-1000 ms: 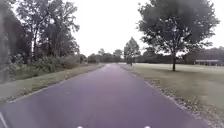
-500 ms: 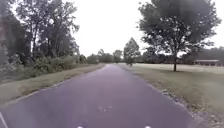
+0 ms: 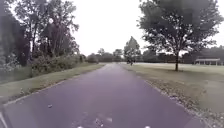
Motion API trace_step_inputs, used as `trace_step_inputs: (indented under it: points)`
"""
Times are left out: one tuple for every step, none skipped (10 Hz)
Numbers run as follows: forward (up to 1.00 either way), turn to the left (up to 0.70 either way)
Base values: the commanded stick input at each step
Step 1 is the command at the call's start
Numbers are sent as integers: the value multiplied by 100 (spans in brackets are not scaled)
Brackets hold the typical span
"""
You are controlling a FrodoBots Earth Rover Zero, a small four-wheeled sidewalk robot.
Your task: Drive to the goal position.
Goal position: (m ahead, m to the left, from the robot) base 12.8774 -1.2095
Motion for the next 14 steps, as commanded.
trace_step_inputs:
  points:
    - [70, 0]
    - [70, 0]
    - [70, 0]
    - [70, 0]
    - [70, 0]
    - [70, 0]
    - [70, 0]
    - [70, 0]
    - [70, 0]
    - [70, 0]
    - [70, 0]
    - [70, 0]
    - [70, 0]
    - [70, 0]
